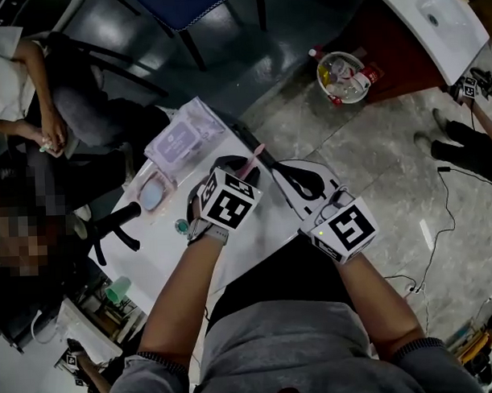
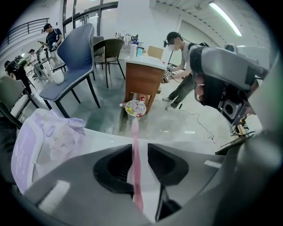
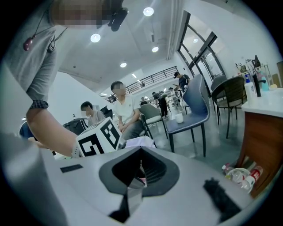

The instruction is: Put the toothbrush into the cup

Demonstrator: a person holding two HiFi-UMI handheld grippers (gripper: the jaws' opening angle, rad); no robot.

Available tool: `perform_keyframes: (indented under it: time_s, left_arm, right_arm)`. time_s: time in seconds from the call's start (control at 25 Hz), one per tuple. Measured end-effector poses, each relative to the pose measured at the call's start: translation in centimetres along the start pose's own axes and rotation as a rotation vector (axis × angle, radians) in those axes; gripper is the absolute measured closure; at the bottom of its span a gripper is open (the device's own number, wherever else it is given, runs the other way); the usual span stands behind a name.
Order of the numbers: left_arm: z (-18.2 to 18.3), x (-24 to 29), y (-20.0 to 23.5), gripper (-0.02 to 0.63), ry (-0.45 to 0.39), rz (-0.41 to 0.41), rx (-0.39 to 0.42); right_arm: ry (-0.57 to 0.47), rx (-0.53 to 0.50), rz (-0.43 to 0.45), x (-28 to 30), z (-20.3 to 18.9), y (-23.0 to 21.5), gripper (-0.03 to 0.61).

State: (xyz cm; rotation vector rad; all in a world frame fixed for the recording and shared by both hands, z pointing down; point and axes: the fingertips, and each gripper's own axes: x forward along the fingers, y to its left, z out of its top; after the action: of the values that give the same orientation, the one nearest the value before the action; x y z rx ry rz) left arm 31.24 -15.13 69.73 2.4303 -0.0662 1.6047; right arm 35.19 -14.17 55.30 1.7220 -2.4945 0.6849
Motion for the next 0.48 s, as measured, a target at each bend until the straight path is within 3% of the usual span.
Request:
perform_keyframes:
  time_s: [0.48]
  left_arm:
    - [0.13,0.26,0.91,0.574,0.040,0.051,0.010]
  right_arm:
    - [-0.011,0.008,0.007,-0.19,0.47,-0.56,0.565]
